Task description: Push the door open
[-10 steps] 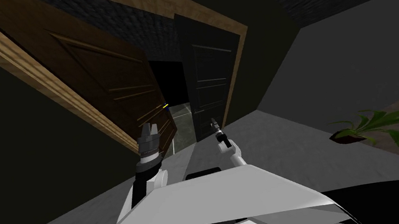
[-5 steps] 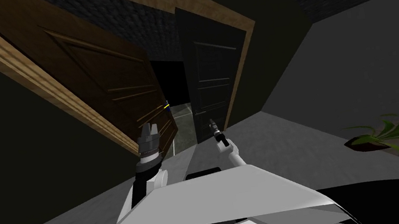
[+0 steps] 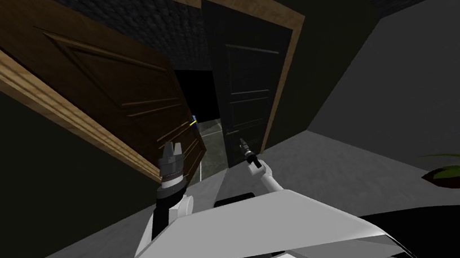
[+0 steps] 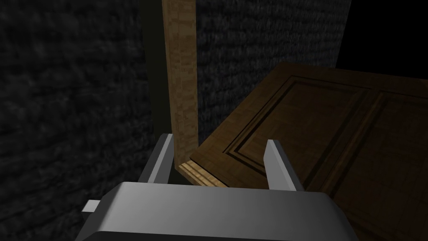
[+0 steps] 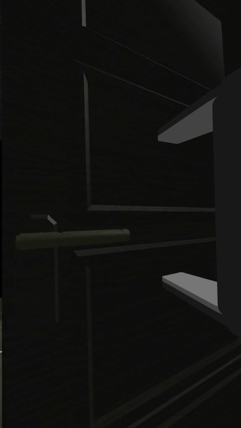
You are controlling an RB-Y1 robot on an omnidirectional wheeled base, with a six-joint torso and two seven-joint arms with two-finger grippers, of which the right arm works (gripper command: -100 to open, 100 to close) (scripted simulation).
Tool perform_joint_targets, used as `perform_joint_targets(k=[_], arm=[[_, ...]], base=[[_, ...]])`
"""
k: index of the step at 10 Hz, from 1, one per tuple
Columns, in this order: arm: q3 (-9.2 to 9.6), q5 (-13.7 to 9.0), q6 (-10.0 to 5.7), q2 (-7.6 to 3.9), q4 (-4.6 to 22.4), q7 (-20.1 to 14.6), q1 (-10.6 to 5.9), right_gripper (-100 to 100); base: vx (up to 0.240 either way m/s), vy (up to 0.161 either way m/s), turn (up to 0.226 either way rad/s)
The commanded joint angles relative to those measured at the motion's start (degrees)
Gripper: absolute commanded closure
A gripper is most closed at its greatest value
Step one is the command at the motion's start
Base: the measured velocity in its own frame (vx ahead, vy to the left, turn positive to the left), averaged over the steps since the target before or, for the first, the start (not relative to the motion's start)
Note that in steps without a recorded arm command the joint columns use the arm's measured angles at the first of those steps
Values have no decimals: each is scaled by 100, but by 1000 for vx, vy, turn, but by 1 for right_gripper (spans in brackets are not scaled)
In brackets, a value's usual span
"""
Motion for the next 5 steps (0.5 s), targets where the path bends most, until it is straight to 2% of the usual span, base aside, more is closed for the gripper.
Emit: perform_joint_targets(k=[1,5], arm=[[24,20,27,48,216,-56,-120,-100],[58,44,48,125,613,-150,-336,-100]], base=[[156,-54,105],[153,-50,59]])
